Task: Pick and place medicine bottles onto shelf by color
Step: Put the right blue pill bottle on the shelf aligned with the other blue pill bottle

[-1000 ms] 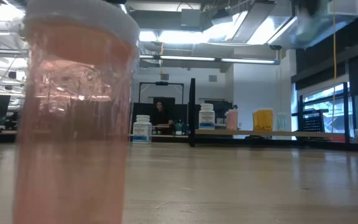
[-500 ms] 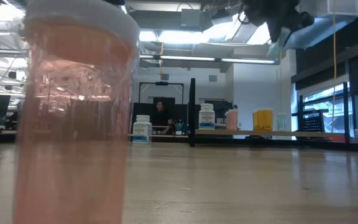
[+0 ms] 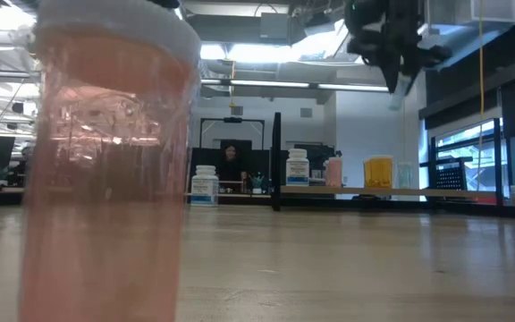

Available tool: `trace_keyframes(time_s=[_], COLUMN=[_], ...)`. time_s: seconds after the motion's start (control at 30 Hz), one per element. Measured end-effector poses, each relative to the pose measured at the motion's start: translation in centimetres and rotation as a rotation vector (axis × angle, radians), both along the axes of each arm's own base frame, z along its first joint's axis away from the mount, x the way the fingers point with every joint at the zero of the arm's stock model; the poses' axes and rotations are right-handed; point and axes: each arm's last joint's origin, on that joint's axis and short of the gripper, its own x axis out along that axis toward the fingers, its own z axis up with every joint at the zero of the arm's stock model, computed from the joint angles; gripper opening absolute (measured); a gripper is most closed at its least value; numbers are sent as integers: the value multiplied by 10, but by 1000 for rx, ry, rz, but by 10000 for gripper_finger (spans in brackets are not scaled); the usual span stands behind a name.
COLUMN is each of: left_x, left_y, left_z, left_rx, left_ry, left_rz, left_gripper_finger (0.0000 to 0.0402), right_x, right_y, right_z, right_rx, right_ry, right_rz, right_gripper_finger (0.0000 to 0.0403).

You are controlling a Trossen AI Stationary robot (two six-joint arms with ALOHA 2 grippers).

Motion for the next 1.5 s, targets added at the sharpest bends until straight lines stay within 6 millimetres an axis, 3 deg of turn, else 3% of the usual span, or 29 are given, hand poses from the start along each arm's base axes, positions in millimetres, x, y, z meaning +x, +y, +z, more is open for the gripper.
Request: trace_keyframes(time_s=[0.3, 0.6, 1.17, 1.5], left_x=[12, 31, 44, 44], left_y=[6, 15, 20, 20], left_z=[-6, -17, -16, -16], left_rx=[3, -16, -20, -26], left_ry=[44, 99, 41, 40], left_rz=[33, 84, 99, 103], left_gripper_finger=[387, 387, 387, 387], right_x=[-32, -48, -36, -34], right_y=[-27, -54, -78, -83], right_z=[-53, -88, -127, -136], right_rx=[109, 45, 44, 58], right_ry=[156, 121, 177, 194], right_rz=[49, 16, 81, 107], right_gripper_finger=[114, 115, 115, 115])
